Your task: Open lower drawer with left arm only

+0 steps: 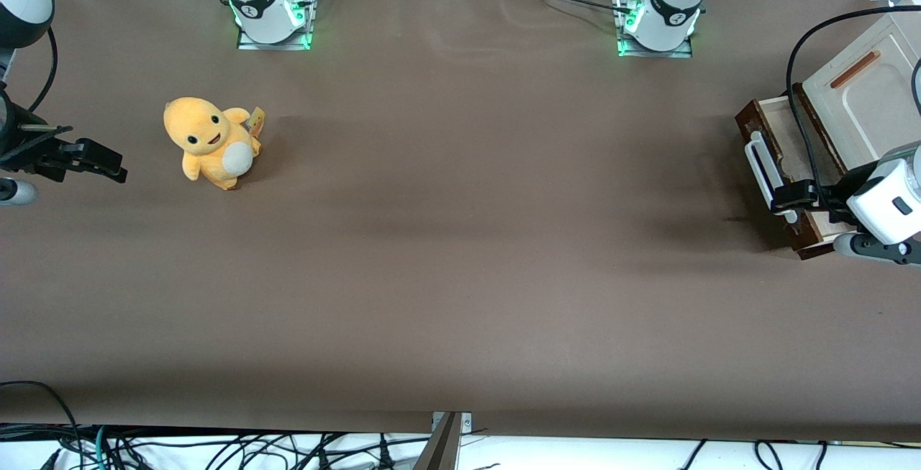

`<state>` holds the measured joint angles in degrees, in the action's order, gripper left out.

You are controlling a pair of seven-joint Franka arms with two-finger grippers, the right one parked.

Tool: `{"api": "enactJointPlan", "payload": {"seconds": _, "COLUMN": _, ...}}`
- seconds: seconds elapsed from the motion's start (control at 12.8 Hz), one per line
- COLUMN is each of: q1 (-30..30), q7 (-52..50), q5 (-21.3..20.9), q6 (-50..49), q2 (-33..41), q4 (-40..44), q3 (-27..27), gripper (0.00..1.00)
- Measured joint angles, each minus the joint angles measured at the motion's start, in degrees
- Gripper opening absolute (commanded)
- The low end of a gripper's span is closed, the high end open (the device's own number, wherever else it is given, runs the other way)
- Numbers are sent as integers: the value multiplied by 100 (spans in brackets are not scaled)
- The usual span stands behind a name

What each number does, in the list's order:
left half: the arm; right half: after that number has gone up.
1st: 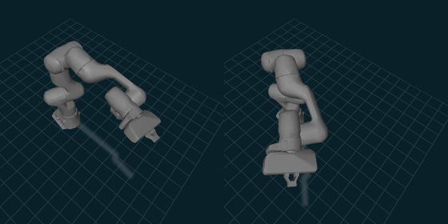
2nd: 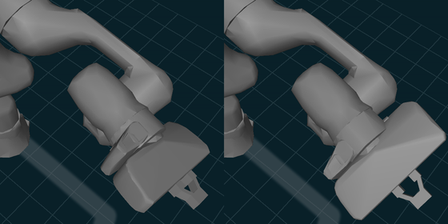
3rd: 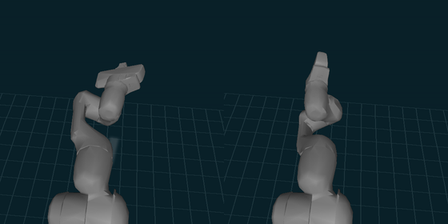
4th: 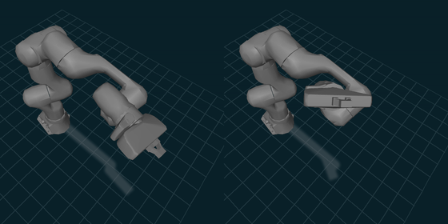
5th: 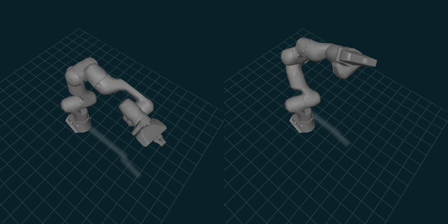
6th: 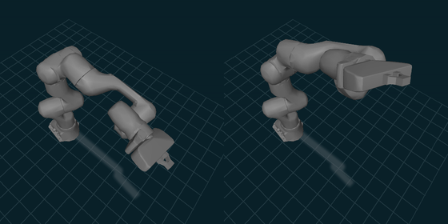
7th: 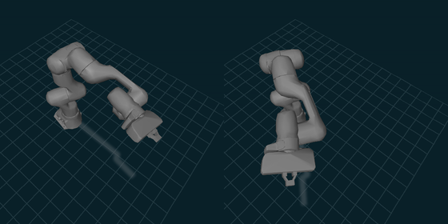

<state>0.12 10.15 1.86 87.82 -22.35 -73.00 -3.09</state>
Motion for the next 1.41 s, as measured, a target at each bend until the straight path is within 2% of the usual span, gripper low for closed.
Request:
{"api": "enactJointPlan", "payload": {"seconds": 0.39, "q1": -2, "q7": -3, "q5": -344, "q6": 0, "q2": 0, "q4": 0, "q3": -1, "gripper": 100}}
{"api": "enactJointPlan", "payload": {"seconds": 1.41, "q1": 16, "q7": -1, "q5": -333, "q6": 0, "q2": 0, "q4": 0, "q3": 17, "gripper": 100}}
